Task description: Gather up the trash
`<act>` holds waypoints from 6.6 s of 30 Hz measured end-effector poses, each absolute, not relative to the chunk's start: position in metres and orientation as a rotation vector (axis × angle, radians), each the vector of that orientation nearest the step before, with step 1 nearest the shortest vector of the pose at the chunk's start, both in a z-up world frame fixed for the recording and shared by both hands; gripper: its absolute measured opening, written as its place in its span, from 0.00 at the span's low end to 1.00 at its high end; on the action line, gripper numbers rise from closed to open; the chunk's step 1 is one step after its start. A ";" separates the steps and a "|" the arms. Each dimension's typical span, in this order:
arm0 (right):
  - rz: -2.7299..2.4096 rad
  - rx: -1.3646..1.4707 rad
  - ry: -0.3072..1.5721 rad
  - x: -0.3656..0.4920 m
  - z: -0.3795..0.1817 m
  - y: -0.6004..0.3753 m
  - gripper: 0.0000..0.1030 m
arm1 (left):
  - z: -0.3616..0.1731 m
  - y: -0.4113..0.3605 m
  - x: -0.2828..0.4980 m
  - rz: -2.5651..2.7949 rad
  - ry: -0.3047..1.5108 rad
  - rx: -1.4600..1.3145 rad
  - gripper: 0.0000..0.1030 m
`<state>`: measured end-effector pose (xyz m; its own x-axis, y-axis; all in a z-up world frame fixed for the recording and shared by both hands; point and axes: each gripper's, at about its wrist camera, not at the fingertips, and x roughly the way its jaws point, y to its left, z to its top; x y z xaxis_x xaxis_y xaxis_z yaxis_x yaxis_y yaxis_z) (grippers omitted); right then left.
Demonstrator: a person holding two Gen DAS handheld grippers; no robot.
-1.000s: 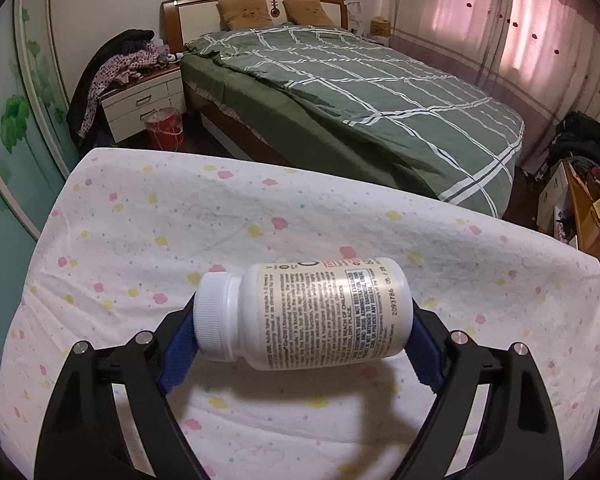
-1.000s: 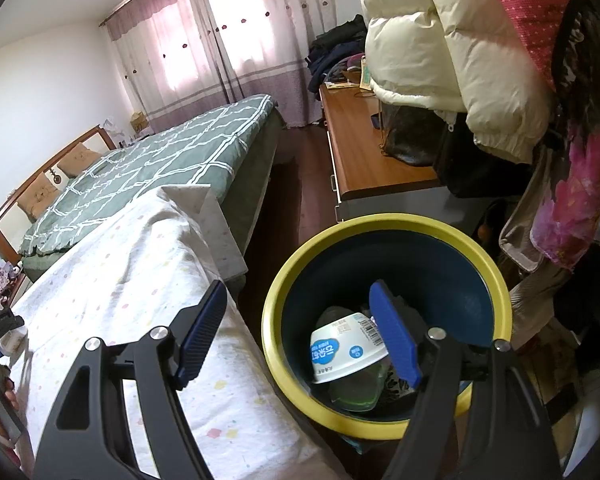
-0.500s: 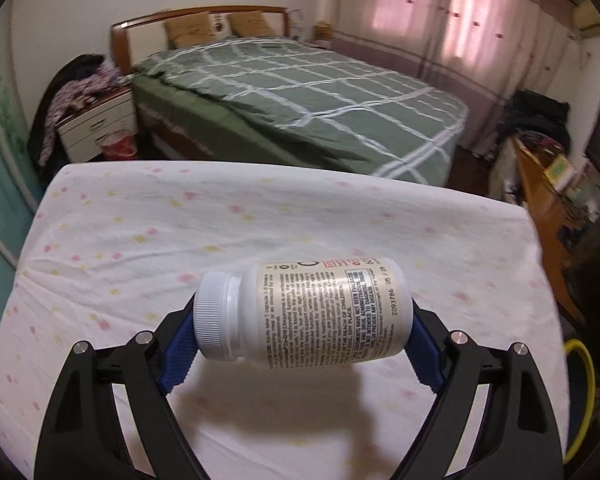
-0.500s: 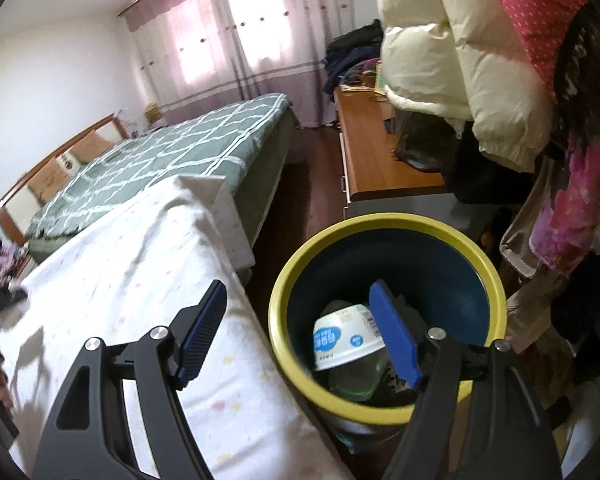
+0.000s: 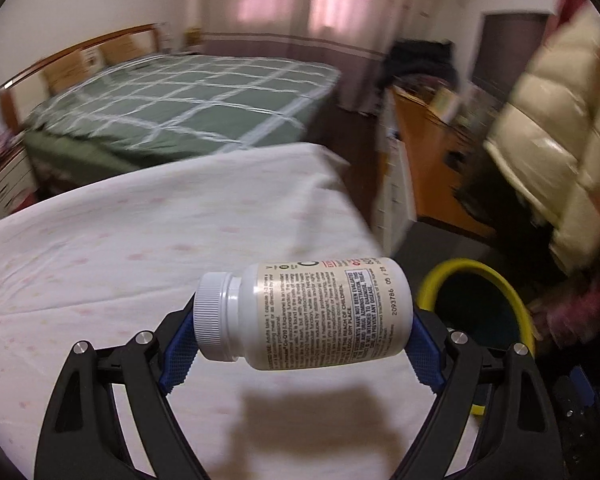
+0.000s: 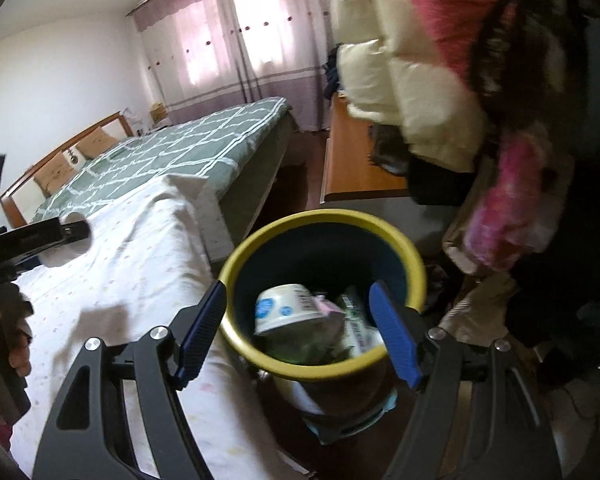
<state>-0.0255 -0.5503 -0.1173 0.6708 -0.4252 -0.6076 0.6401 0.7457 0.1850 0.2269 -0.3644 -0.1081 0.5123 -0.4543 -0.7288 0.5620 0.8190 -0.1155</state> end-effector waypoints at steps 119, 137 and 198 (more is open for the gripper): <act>-0.255 0.138 0.486 -0.085 -0.043 -0.409 0.91 | -0.033 -0.014 -0.029 -0.146 0.525 -0.009 0.95; -0.252 0.140 0.490 -0.083 -0.045 -0.409 0.91 | -0.033 -0.013 -0.027 -0.145 0.529 -0.007 0.95; -0.247 0.141 0.509 -0.076 -0.052 -0.405 0.91 | -0.043 -0.002 -0.016 -0.131 0.554 0.008 0.95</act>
<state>-0.0758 -0.4050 -0.0521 0.8443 -0.1985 -0.4978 0.2683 0.9606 0.0721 -0.0165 -0.0024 -0.0430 0.8424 -0.1222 -0.5248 0.1267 0.9916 -0.0275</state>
